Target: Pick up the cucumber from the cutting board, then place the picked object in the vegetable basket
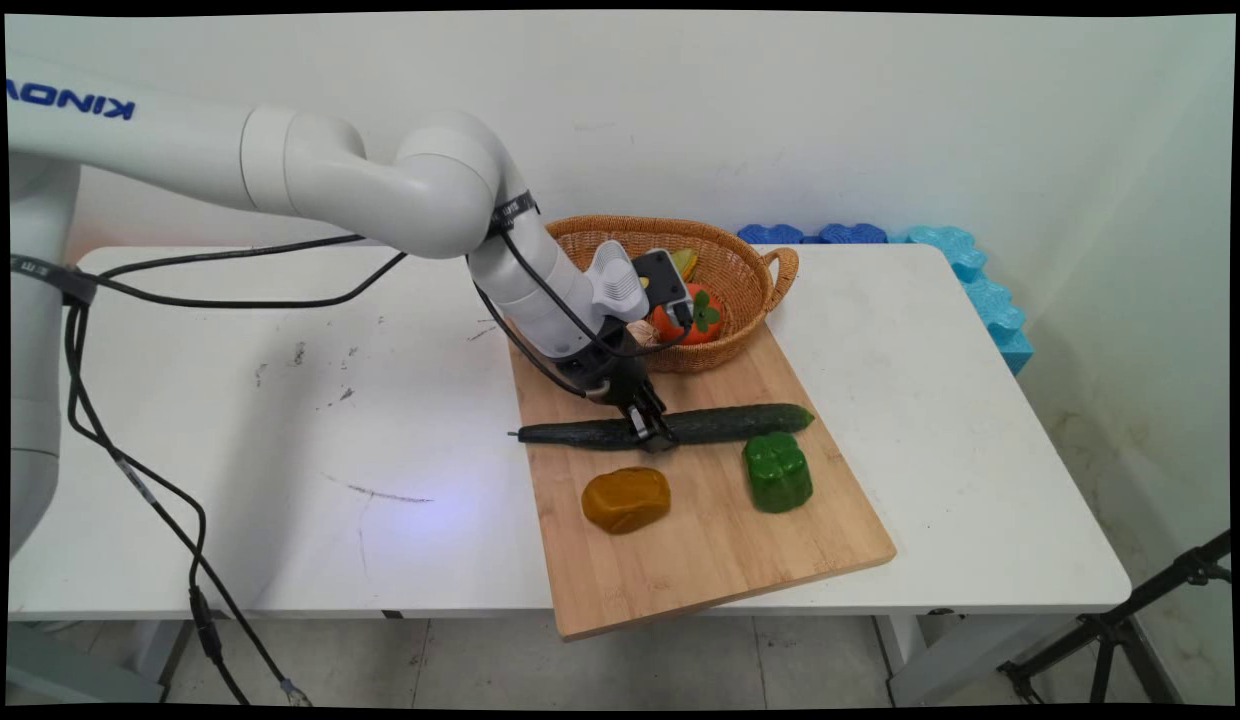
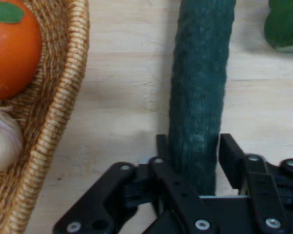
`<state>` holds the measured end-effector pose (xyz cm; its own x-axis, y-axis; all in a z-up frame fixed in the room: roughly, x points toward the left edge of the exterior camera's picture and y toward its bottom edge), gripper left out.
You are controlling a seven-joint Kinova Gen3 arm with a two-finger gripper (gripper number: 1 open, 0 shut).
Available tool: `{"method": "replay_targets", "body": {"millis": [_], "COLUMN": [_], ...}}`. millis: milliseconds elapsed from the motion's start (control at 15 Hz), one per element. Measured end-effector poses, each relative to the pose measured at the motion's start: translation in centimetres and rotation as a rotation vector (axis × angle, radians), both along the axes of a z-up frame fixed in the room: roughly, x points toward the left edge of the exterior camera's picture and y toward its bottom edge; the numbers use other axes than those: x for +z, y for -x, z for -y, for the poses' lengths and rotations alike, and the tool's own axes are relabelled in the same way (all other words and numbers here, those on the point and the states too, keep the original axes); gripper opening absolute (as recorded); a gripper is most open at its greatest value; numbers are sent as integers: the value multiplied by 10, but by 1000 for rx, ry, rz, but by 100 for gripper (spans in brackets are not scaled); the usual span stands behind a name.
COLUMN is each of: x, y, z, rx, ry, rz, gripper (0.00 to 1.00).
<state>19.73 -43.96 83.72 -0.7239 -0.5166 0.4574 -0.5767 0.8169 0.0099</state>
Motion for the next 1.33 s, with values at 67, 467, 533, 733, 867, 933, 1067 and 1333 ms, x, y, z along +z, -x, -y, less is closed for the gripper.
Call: {"method": "replay_targets", "body": {"millis": [67, 467, 533, 733, 867, 933, 1067, 1333], "x": [0, 8, 12, 27, 40, 49, 68, 105], "y": [1, -1, -1, -3, -4, -5, -8, -15], "z": [0, -1, 0, 2, 3, 2, 1, 5], "rx": [-10, -66, -71, -65, -40, -25, 4, 59], "ry": [1, 27, 34, 51, 52, 49, 38, 26], "rz": [-2, 2, 0, -10, -23, -30, -46, -67], "gripper": [0, 0, 0, 0, 0, 0, 0, 0]}}
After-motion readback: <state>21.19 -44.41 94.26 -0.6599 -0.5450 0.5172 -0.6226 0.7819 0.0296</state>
